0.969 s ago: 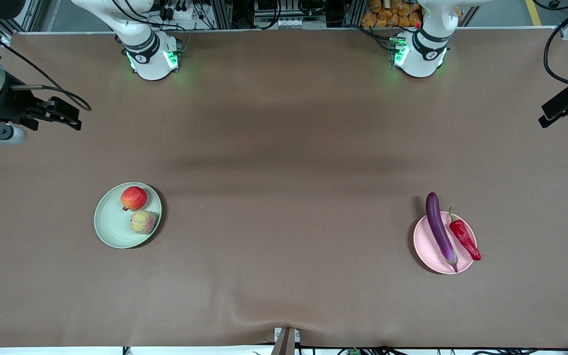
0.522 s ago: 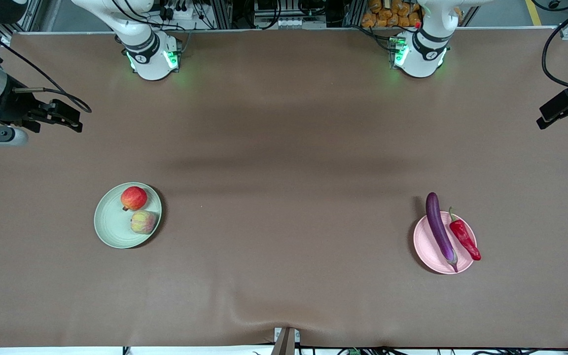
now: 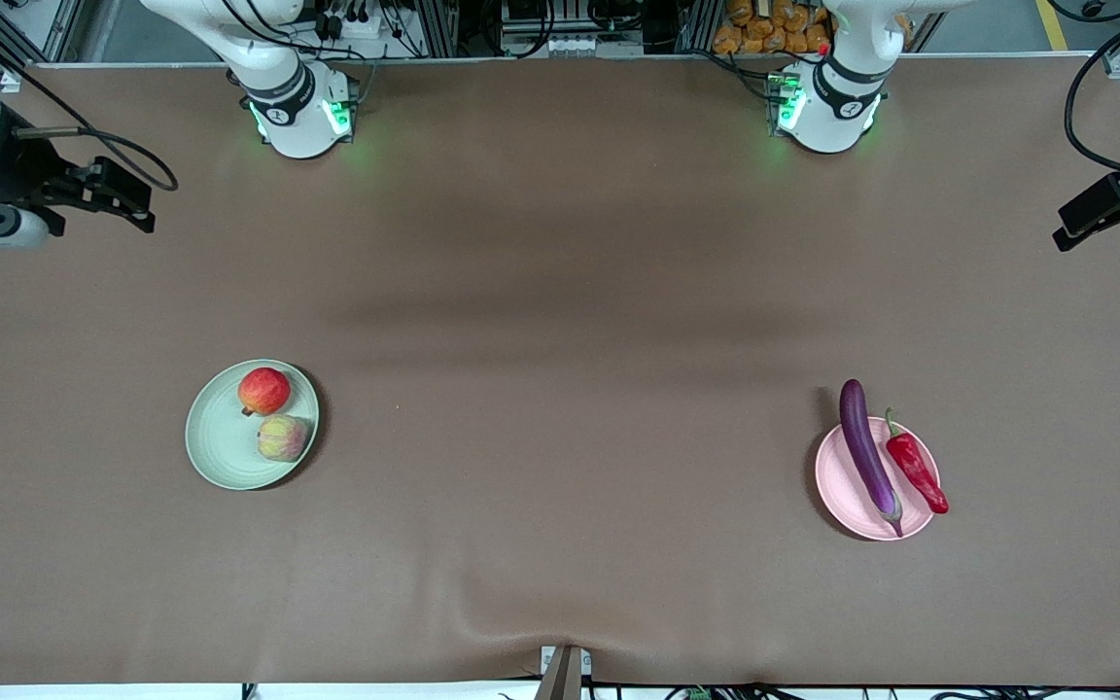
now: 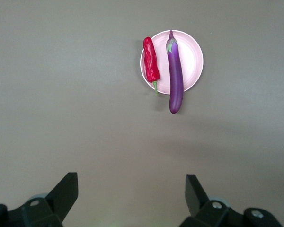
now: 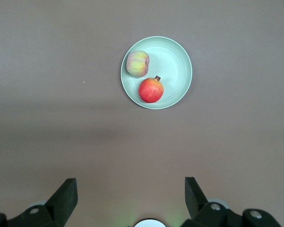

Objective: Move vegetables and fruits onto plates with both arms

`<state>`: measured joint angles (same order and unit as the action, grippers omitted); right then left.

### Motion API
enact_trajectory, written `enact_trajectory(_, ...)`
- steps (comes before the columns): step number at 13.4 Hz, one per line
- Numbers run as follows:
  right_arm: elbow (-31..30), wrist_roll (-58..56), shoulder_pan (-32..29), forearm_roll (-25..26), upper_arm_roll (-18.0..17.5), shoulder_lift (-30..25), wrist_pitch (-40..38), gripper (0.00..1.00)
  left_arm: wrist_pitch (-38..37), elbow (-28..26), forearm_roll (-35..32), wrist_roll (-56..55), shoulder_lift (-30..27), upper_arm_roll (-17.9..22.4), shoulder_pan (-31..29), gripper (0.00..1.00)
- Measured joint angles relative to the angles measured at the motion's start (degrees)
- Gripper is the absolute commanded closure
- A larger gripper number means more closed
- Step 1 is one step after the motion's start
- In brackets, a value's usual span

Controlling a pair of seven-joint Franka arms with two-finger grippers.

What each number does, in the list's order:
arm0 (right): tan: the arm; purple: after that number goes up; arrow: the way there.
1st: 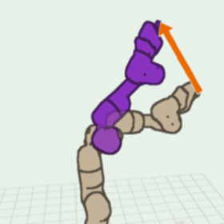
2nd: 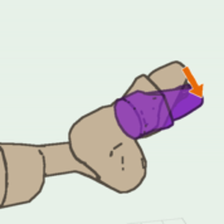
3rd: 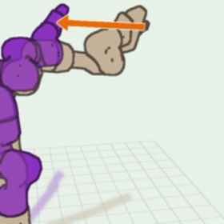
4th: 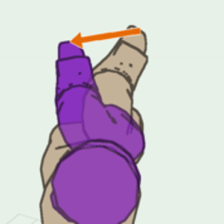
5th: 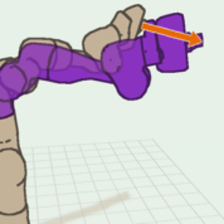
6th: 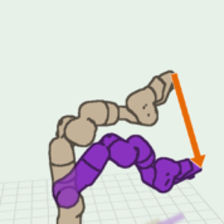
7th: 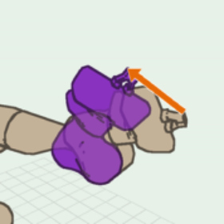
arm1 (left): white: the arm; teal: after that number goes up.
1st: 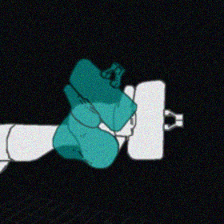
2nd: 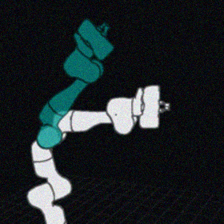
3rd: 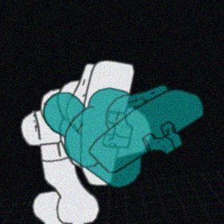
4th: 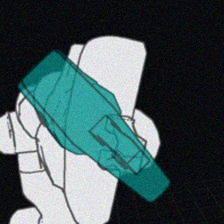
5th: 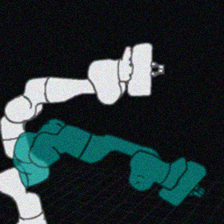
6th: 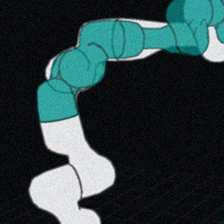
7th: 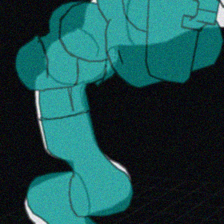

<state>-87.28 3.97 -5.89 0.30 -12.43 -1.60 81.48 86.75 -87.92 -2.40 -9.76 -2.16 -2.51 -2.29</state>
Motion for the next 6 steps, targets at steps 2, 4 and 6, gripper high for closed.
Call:
enact_trajectory(2,0.0,0.0,0.0,0.0,0.0,0.0,0.0,0.0,-0.4,0.0,0.0,1.5,0.0,0.0,0.0,0.0)
enact_trajectory(4,0.0,0.0,0.0,0.0,0.0,0.0,0.0,0.0,-0.4,0.2,0.0,2.0,0.0,0.0,0.0,0.0)
enact_trajectory(6,0.0,-0.1,0.0,0.0,0.0,0.0,0.0,0.0,-0.4,0.4,0.0,2.0,0.0,0.0,0.0,0.0)
